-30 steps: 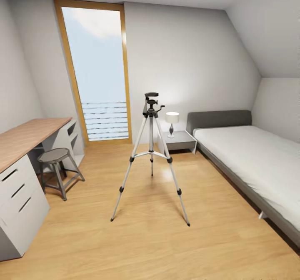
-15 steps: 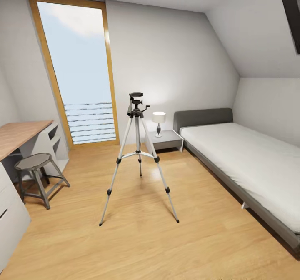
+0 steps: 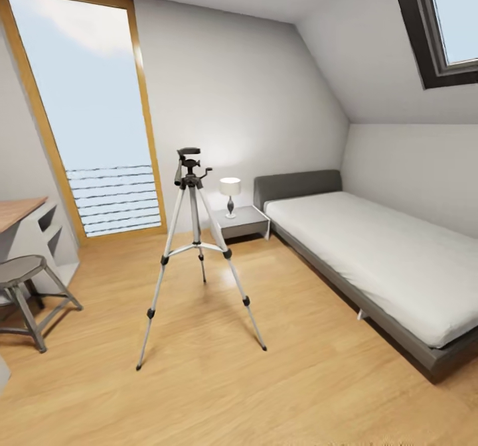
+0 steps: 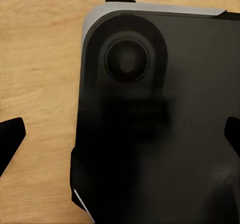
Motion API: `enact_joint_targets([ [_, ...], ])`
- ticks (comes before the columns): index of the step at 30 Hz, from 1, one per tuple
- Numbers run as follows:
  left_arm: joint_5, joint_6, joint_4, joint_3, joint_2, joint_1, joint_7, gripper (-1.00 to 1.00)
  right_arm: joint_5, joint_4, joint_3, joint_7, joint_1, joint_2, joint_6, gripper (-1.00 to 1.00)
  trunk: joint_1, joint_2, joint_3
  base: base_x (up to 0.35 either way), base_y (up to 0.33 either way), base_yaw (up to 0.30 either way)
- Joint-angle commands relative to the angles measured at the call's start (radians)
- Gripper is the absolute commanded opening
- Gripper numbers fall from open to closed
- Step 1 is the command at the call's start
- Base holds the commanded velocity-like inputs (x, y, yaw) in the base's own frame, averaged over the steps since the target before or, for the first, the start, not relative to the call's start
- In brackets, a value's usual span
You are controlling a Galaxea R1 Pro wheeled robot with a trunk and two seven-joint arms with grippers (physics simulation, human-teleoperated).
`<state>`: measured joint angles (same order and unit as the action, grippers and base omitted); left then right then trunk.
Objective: Attach the digital camera to the camera tripod in the bedroom.
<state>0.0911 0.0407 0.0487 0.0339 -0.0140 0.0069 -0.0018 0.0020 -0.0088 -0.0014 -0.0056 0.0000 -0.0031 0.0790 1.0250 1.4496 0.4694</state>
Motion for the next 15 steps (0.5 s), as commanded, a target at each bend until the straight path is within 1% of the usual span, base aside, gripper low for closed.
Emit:
enact_joint_targets([
  [1, 0.008, 0.001, 0.002, 0.002, 0.000, 0.001, 0.000, 1.00, 0.000, 0.000, 0.000, -0.001, 0.000, 0.000, 0.002, 1.00, 0.000, 0.000, 0.001, 0.000, 0.000, -0.179],
  [6, 0.010, 0.001, 0.002, 0.005, 0.002, 0.001, 0.000, 1.00, 0.001, 0.000, 0.001, -0.001, 0.000, -0.001, 0.002, 1.00, 0.000, 0.000, 0.001, 0.000, 0.000, -0.188],
  [15, 0.011, 0.001, 0.002, 0.004, 0.003, 0.001, 0.000, 1.00, 0.005, 0.000, 0.006, -0.001, 0.000, -0.001, 0.002, 1.00, 0.000, 0.000, 0.001, 0.000, 0.000, -0.237],
])
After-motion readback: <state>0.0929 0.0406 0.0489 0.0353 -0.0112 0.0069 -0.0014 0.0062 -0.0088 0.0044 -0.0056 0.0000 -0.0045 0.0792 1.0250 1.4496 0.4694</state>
